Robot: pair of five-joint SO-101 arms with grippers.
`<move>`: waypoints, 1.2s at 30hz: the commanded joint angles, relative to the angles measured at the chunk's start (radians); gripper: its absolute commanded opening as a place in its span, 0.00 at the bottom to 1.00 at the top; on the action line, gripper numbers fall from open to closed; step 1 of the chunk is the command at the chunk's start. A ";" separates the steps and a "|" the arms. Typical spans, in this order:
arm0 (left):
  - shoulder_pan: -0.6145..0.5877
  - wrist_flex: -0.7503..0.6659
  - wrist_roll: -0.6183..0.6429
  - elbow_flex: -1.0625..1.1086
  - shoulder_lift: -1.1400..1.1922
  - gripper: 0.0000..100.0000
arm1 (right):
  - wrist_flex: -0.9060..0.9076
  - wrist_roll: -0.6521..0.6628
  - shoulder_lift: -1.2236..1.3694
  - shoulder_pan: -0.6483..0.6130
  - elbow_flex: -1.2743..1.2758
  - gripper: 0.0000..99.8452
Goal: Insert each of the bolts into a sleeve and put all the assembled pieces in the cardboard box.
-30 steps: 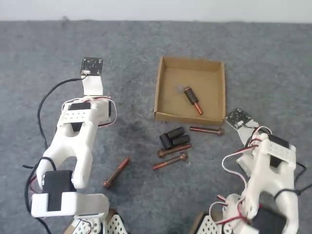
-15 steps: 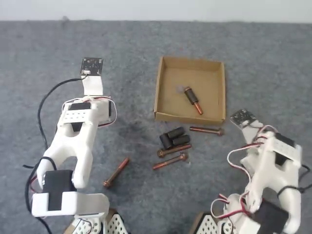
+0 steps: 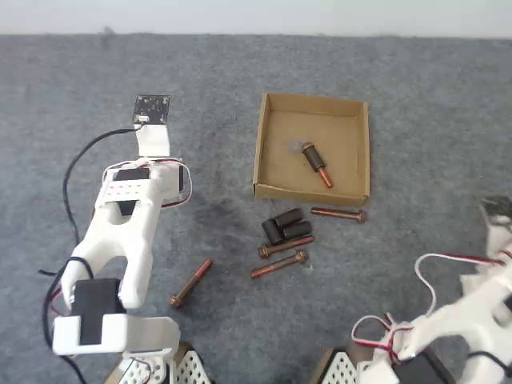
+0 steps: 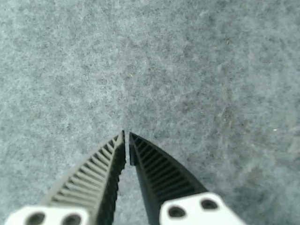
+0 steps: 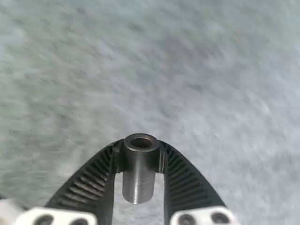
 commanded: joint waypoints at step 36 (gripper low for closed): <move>0.971 0.339 -0.446 -0.473 0.241 0.01 | -0.799 0.117 0.708 0.288 -0.377 0.01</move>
